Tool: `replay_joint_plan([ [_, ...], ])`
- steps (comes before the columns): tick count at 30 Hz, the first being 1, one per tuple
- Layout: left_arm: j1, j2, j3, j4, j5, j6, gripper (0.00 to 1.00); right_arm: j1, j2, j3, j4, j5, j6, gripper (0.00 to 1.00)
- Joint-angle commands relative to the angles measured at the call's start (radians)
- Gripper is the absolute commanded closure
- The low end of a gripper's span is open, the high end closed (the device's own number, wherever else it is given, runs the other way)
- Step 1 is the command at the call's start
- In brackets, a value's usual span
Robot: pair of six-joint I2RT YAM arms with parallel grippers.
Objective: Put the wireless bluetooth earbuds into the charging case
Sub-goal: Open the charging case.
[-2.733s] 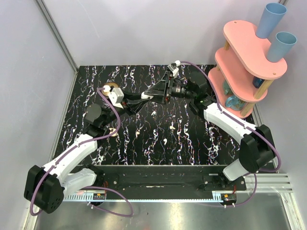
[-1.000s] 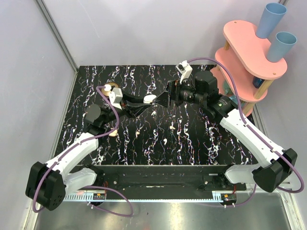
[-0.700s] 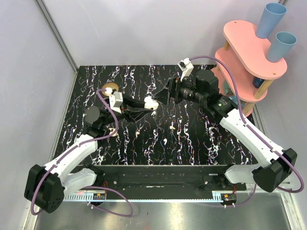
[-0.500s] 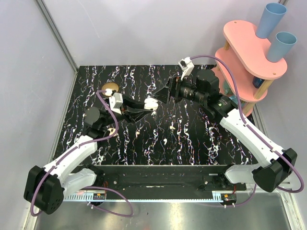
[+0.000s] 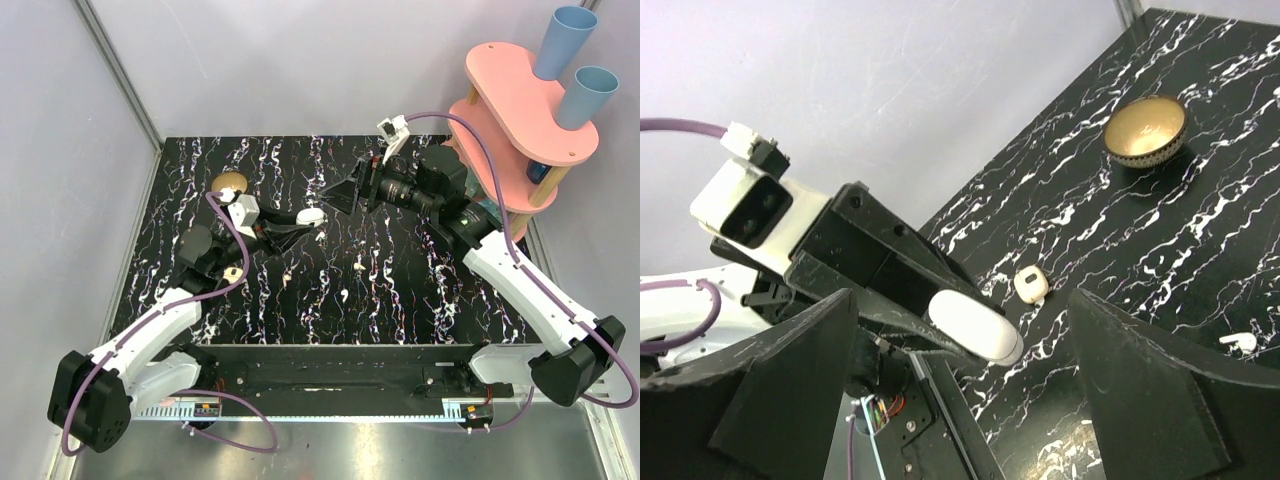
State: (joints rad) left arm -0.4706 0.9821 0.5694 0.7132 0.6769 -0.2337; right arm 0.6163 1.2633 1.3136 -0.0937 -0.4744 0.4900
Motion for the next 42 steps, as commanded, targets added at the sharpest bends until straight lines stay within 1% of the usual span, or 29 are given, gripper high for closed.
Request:
replay_joint_plan([
  [1, 0.0, -0.023, 0.018, 0.046, -0.04, 0.019, 1.0, -0.001, 0.021, 0.025, -0.029, -0.081, -0.048, 0.08],
  [5, 0.0, -0.016, 0.04, 0.049, -0.036, 0.008, 1.0, -0.001, 0.038, 0.039, -0.058, -0.122, -0.056, 0.09],
  [13, 0.0, 0.004, 0.078, 0.068, -0.025, -0.009, 1.0, 0.005, 0.057, 0.042, -0.104, -0.119, -0.074, 0.12],
  [17, 0.0, 0.013, 0.087, 0.08, -0.03, -0.015, 1.0, 0.01, 0.065, 0.039, -0.112, -0.124, -0.079, 0.12],
  [21, 0.0, 0.017, 0.09, 0.094, -0.016, -0.027, 1.0, 0.011, 0.07, 0.038, -0.115, -0.092, -0.084, 0.12],
  [24, 0.0, 0.013, 0.093, 0.097, 0.009, -0.03, 1.0, 0.011, 0.074, 0.045, -0.115, -0.069, -0.082, 0.12],
  [26, 0.0, 0.012, 0.092, 0.104, 0.053, -0.032, 1.0, 0.01, 0.074, 0.055, -0.112, -0.06, -0.082, 0.12],
  [27, 0.0, 0.012, 0.092, 0.117, 0.097, -0.033, 1.0, 0.01, 0.079, 0.058, -0.11, -0.053, -0.082, 0.11],
  [33, -0.002, -0.016, 0.078, 0.138, 0.19, -0.056, 1.0, 0.008, 0.099, 0.078, -0.112, -0.03, -0.077, 0.11],
  [38, -0.002, -0.036, 0.073, 0.1, 0.202, -0.038, 1.0, 0.008, 0.104, 0.085, -0.095, -0.044, -0.062, 0.1],
  [42, -0.002, -0.042, 0.066, 0.088, 0.172, -0.033, 1.0, 0.008, 0.113, 0.095, -0.089, -0.078, -0.051, 0.1],
])
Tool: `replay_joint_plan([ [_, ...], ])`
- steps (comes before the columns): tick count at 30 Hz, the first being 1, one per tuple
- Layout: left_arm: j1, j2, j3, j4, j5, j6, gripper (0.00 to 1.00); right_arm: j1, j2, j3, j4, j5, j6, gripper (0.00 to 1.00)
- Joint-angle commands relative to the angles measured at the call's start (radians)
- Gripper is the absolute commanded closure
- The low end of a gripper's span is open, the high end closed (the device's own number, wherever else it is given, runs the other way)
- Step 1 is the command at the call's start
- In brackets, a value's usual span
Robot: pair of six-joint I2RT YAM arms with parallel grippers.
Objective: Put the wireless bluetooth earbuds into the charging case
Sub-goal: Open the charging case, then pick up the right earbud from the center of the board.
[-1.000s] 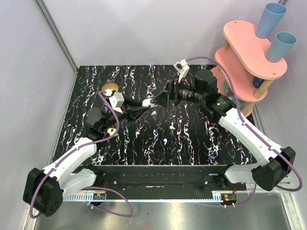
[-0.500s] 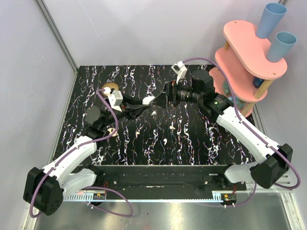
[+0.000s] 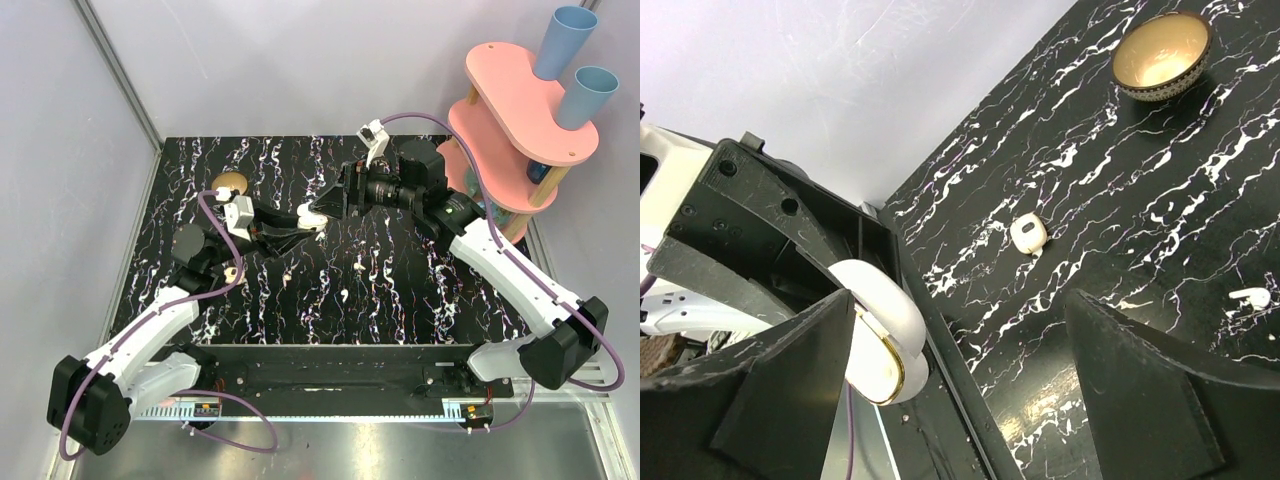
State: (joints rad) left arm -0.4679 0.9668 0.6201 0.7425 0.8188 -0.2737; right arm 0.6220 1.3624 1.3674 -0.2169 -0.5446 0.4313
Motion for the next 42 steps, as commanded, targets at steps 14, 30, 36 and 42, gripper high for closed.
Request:
replay_joint_plan([
  [14, -0.005, -0.013, -0.014, 0.017, -0.101, 0.016, 1.0, -0.001, -0.028, 0.018, 0.093, -0.057, 0.026, 0.07],
  [30, -0.003, -0.053, -0.033, -0.095, -0.223, 0.106, 1.0, -0.022, -0.12, -0.033, 0.123, 0.061, 0.037, 0.05],
  [36, 0.018, -0.076, -0.048, -0.144, -0.256, 0.123, 1.0, -0.096, -0.151, -0.045, 0.091, 0.146, 0.107, 0.09],
  [42, 0.044, -0.102, -0.039, -0.155, -0.251, 0.12, 1.0, -0.169, -0.135, -0.065, -0.138, 0.359, 0.21, 0.0],
])
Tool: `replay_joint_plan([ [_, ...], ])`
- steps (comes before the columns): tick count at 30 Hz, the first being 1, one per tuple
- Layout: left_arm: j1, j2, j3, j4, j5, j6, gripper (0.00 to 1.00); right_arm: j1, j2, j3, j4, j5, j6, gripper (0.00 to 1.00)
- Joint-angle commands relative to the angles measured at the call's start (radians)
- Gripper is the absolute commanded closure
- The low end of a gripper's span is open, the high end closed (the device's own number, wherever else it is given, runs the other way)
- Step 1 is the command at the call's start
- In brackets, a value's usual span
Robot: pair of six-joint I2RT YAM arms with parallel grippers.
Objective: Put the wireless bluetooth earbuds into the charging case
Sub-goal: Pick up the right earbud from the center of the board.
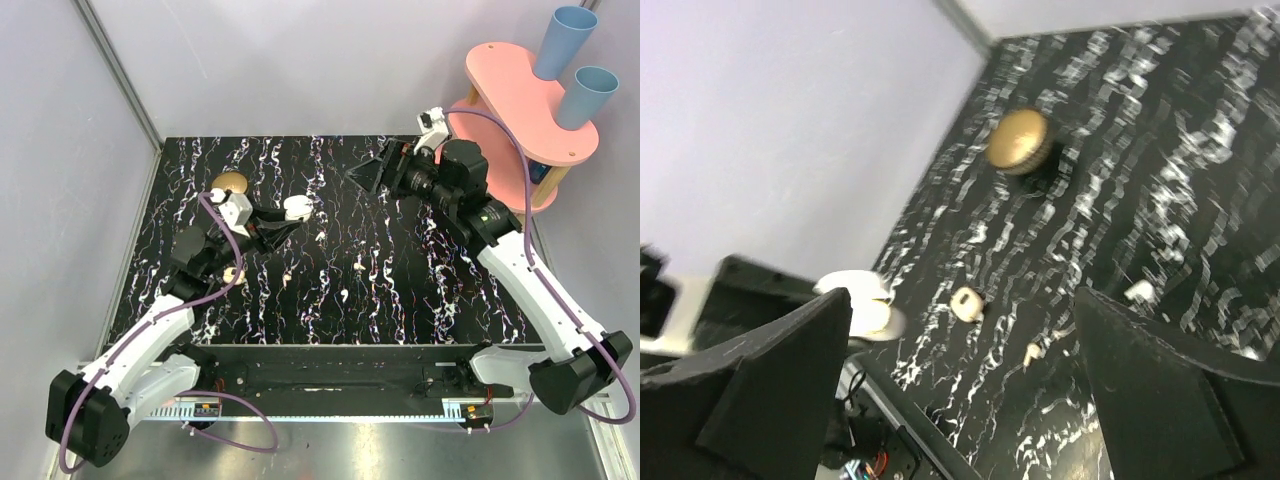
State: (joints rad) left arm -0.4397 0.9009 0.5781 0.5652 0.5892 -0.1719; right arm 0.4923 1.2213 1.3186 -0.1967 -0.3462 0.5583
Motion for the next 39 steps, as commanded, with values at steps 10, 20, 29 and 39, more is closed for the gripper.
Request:
replay_joint_plan([
  [10, 0.03, -0.089, 0.043, -0.034, -0.002, 0.043, 1.0, -0.188, 0.052, -0.166, -0.175, -0.066, 0.456, 0.0],
  [20, 0.032, -0.128, 0.045, -0.09, -0.025, 0.058, 1.0, -0.102, 0.095, -0.188, -0.377, 0.142, 0.204, 0.0],
  [29, 0.032, -0.192, 0.013, -0.105, -0.095, 0.031, 1.0, 0.187, 0.185, -0.183, -0.51, 0.529, 0.267, 0.1],
  [39, 0.032, -0.284, 0.003, -0.22, -0.146, 0.078, 1.0, 0.325, 0.363, -0.171, -0.492, 0.564, 0.38, 0.27],
])
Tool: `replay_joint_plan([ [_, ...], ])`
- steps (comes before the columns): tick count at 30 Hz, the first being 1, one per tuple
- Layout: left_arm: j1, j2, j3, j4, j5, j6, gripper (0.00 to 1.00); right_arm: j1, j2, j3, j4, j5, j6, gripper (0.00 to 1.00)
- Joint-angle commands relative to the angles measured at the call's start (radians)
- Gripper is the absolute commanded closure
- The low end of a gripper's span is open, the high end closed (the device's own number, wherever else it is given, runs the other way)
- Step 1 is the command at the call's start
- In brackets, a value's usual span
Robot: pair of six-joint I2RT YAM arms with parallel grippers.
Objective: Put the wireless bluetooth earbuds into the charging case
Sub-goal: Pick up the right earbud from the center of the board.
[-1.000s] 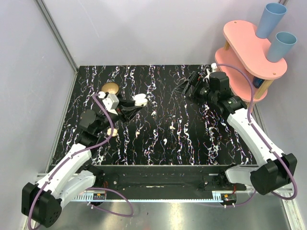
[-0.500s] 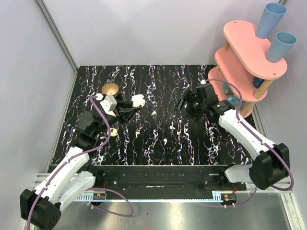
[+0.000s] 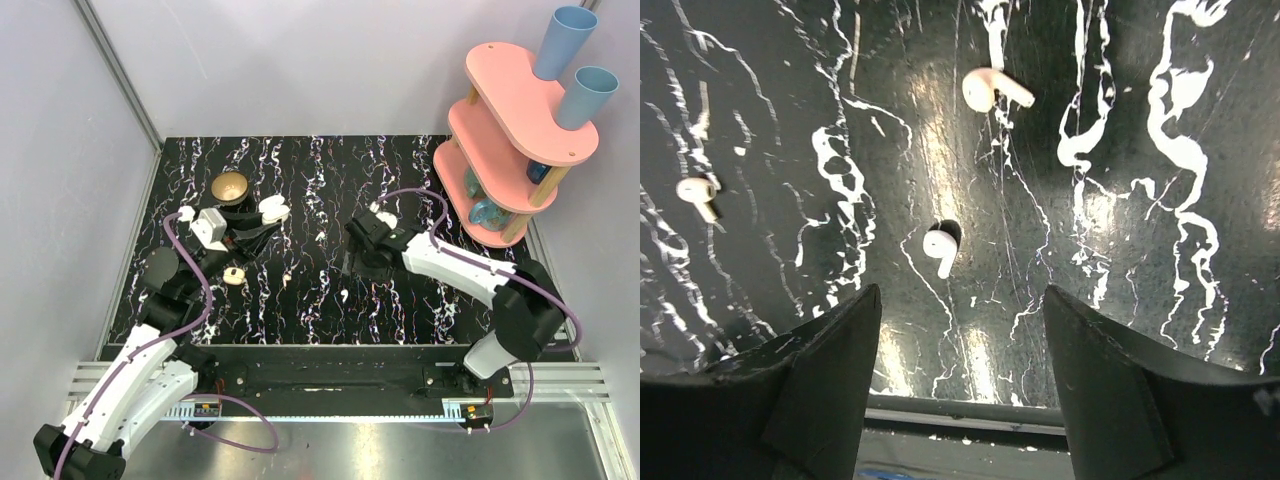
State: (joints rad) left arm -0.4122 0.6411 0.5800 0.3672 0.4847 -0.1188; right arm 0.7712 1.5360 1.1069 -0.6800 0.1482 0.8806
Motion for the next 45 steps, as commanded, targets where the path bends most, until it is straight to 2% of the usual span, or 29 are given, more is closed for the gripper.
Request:
replay_joint_plan([
  [1, 0.004, -0.03, 0.0, -0.034, -0.041, 0.024, 1.0, 0.069, 0.073, 0.045, -0.01, 0.076, 0.066, 0.28],
  [10, 0.004, -0.081, -0.023, -0.054, -0.031, 0.016, 1.0, 0.106, 0.179, 0.073, 0.0, 0.083, 0.083, 0.39],
  [12, 0.004, -0.083, -0.026, -0.056, -0.031, 0.015, 1.0, 0.108, 0.199, 0.082, 0.002, 0.083, 0.078, 0.46],
  [45, 0.004, -0.072, -0.037, -0.059, -0.055, 0.021, 1.0, 0.106, 0.32, 0.14, -0.012, 0.073, 0.06, 0.5],
])
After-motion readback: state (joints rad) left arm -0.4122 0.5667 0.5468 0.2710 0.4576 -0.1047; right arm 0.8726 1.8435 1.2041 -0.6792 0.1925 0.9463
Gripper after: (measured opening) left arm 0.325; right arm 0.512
